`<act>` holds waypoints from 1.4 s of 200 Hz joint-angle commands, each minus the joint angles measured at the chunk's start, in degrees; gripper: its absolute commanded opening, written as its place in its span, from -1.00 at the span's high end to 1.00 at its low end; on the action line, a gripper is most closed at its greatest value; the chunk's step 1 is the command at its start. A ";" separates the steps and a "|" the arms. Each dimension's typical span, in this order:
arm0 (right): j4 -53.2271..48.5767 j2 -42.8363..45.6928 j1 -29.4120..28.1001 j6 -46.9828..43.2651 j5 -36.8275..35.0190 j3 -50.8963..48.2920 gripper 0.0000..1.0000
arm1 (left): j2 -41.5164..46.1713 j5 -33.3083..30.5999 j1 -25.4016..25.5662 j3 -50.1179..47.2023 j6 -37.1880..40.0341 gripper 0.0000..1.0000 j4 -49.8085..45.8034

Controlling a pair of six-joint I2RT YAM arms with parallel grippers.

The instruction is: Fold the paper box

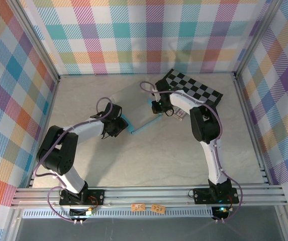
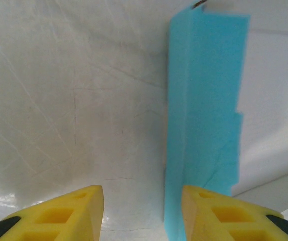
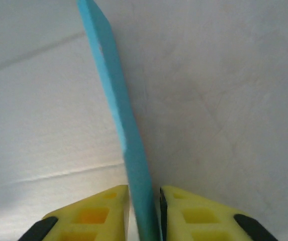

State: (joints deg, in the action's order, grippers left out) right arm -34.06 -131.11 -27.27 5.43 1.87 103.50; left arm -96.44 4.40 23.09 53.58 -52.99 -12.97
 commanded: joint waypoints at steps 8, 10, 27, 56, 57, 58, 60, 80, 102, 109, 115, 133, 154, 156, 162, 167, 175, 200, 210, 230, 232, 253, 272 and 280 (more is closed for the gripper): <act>-1.69 5.68 -1.72 1.05 -4.03 -5.67 0.79 | -0.85 1.84 -0.59 2.98 3.40 0.15 0.76; -1.66 6.17 -1.73 1.26 -4.06 -6.07 0.80 | -0.81 1.77 -0.64 2.94 3.57 0.16 0.76; -2.52 9.20 -1.67 3.88 -4.69 -8.71 0.85 | -0.76 1.59 -0.81 3.47 5.05 0.21 -0.61; -3.67 11.68 -2.03 7.34 -4.01 -11.90 0.88 | 0.21 2.24 -1.20 2.75 7.31 0.23 2.68; -3.66 11.76 -2.06 7.46 -4.08 -12.09 0.88 | 0.25 2.30 -1.21 2.75 7.43 0.23 2.86; -3.56 11.85 -2.07 7.56 -4.07 -12.22 0.88 | 0.27 2.42 -1.21 2.75 7.49 0.23 3.00; -3.49 11.97 -2.09 7.86 -4.07 -12.55 0.88 | 0.18 2.58 -1.21 2.80 7.67 0.23 3.20; -2.92 12.77 -2.08 9.58 -4.08 -14.73 0.89 | -2.20 4.22 -1.21 5.42 9.35 0.28 0.57; -1.99 13.42 -2.18 10.41 -3.89 -16.04 0.89 | -2.88 2.91 -1.21 6.32 10.28 0.37 -2.49; -1.84 13.43 -2.19 10.46 -3.83 -16.13 0.89 | -2.47 2.59 -1.21 5.66 10.49 0.39 -2.50; -1.74 13.41 -2.19 10.55 -3.79 -16.22 0.89 | -2.24 2.83 -1.21 5.13 10.66 0.42 -2.45; -1.21 13.37 -2.17 10.80 -3.50 -16.55 0.89 | -2.68 4.28 -1.06 4.69 10.66 0.45 -2.33; -0.53 13.51 -2.26 11.18 -3.36 -16.98 0.89 | -3.39 4.63 -0.77 4.64 10.80 0.45 -1.96; -0.49 13.51 -2.26 11.18 -3.30 -16.97 0.89 | -3.46 4.64 -0.77 4.72 10.76 0.45 -2.14; -0.27 13.58 -2.26 11.24 -3.19 -17.10 0.89 | -3.84 4.52 -0.62 5.01 10.80 0.46 -2.46; -0.22 13.60 -2.26 11.18 -3.21 -17.19 0.89 | -4.25 4.41 -0.47 5.33 10.99 0.46 -2.45; -0.14 13.59 -2.35 11.27 -3.28 -17.22 0.89 | -5.02 4.01 -0.18 5.93 11.43 0.47 -5.16; 0.28 13.86 -2.53 11.35 -3.11 -17.67 0.89 | -7.03 2.99 1.29 6.87 12.56 0.48 -6.86; 0.51 14.10 -2.56 11.44 -3.01 -17.95 0.89 | -7.83 2.44 1.71 7.18 12.91 0.49 -7.19; 0.91 14.30 -2.80 11.51 -3.02 -18.30 0.89 | -9.16 0.44 2.60 8.64 14.32 0.51 -9.21; 0.95 14.30 -2.79 11.48 -3.01 -18.29 0.89 | -9.41 0.19 2.71 8.89 14.54 0.52 -9.54; 1.33 14.53 -3.14 11.75 -3.17 -18.64 0.89 | -11.03 -1.64 3.81 11.02 16.66 0.54 -12.29; 1.62 14.82 -3.48 12.14 -3.75 -19.04 0.90 | -12.26 -2.87 4.59 12.10 17.83 0.59 -14.62; 1.87 15.25 -3.67 12.40 -4.20 -19.36 0.90 | -12.45 -3.35 4.84 12.16 18.14 0.61 -15.26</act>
State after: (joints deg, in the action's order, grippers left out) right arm -32.56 -118.72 -30.02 16.12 -2.39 85.54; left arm -106.37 2.81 26.55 65.08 -37.85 -21.45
